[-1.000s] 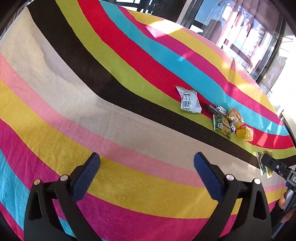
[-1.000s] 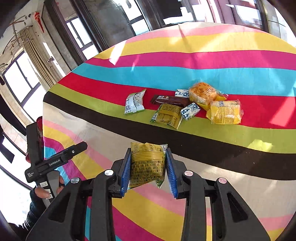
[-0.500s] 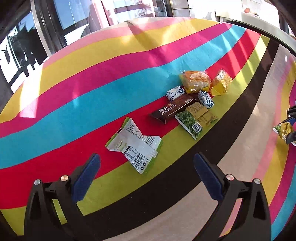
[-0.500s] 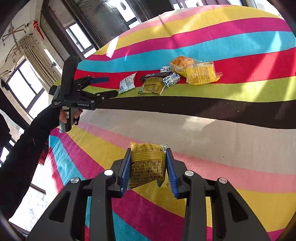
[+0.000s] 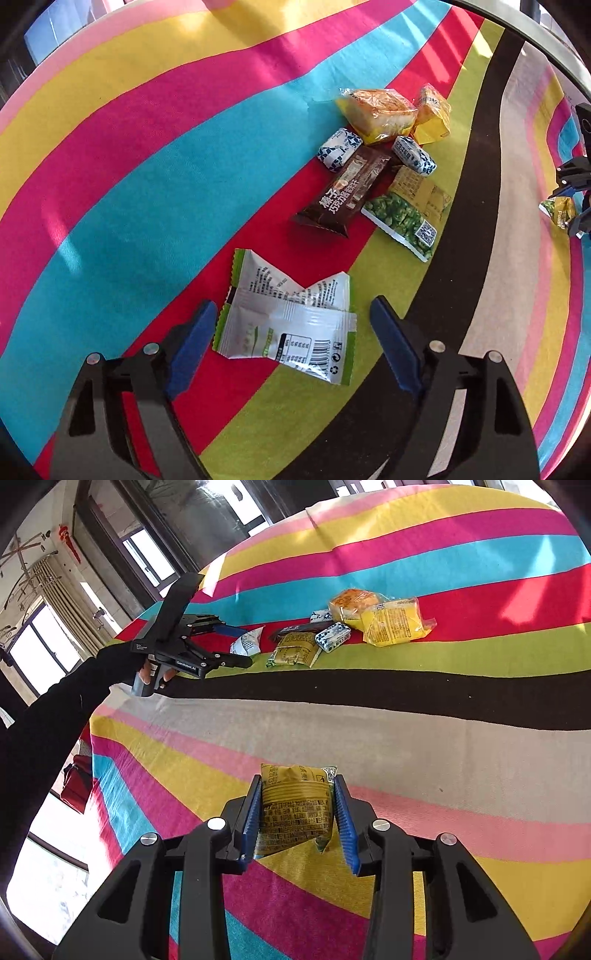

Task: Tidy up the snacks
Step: 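Grasp a white-and-green snack packet with the left tool and lift it, then carry both snacks to the white box and open both tools to drop them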

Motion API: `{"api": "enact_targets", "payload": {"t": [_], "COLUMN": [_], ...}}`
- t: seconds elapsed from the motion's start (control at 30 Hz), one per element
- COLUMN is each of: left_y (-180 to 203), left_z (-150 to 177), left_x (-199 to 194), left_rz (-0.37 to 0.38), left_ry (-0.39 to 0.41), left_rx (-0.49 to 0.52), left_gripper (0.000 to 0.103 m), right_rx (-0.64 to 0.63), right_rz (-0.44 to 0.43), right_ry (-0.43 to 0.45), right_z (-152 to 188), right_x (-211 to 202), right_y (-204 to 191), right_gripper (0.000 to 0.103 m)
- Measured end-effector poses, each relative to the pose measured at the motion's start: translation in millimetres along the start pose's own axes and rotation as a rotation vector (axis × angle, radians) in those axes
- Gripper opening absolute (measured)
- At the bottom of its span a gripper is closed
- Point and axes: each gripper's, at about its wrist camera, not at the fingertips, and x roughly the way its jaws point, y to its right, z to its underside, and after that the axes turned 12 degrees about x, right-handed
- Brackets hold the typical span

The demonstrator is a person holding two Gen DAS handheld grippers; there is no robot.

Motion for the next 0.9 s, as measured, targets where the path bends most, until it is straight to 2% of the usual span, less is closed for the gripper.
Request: {"api": "enact_targets", "payload": {"t": [0.03, 0.07, 0.1, 0.13, 0.2, 0.3, 0.43, 0.57, 0.67, 0.77, 0.9], "left_y": [-2.0, -1.7, 0.9, 6.1, 25.9, 67.8, 123.6, 172.2, 195.0, 213.5, 241.1], "left_z": [4.1, 7.5, 10.1, 11.9, 10.9, 16.2, 23.7, 37.7, 43.5, 44.3, 53.6], "left_x": [-0.6, -2.2, -4.1, -6.4, -10.8, -19.6, -36.4, -51.4, -63.0, -71.6, -80.3], "left_rz": [0.037, 0.043, 0.029, 0.016, -0.047, -0.119, -0.14, -0.23, -0.277, -0.35, -0.375], "left_ry": [0.016, 0.031, 0.041, 0.052, 0.057, 0.073, 0.121, 0.129, 0.152, 0.13, 0.116], "left_rx": [-0.029, -0.05, -0.068, -0.086, -0.111, -0.158, -0.251, -0.311, -0.367, -0.396, -0.434], "left_gripper": [0.07, 0.066, 0.056, 0.04, 0.034, 0.033, 0.033, 0.033, 0.033, 0.033, 0.033], "right_rx": [0.002, 0.005, 0.009, 0.012, 0.016, 0.017, 0.022, 0.026, 0.029, 0.028, 0.031], "right_rz": [0.002, 0.003, 0.005, 0.006, 0.007, 0.006, 0.007, 0.011, 0.015, 0.02, 0.018], "right_ry": [0.002, 0.003, 0.005, 0.006, 0.007, 0.004, 0.002, 0.004, 0.007, 0.01, 0.0], "right_z": [-0.2, -0.4, -0.4, -0.5, -0.6, -0.4, -1.1, -1.1, -1.0, -0.5, -0.2], "right_x": [-0.1, -0.3, -0.4, -0.8, -1.6, -1.6, -1.3, -1.6, -2.1, -2.7, -2.1], "right_y": [0.2, 0.7, 1.2, 1.8, 2.4, 2.3, 3.1, 3.3, 3.5, 2.8, 2.6], "right_gripper": [0.039, 0.039, 0.039, 0.039, 0.039, 0.039, 0.04, 0.04, 0.04, 0.04, 0.039]}}
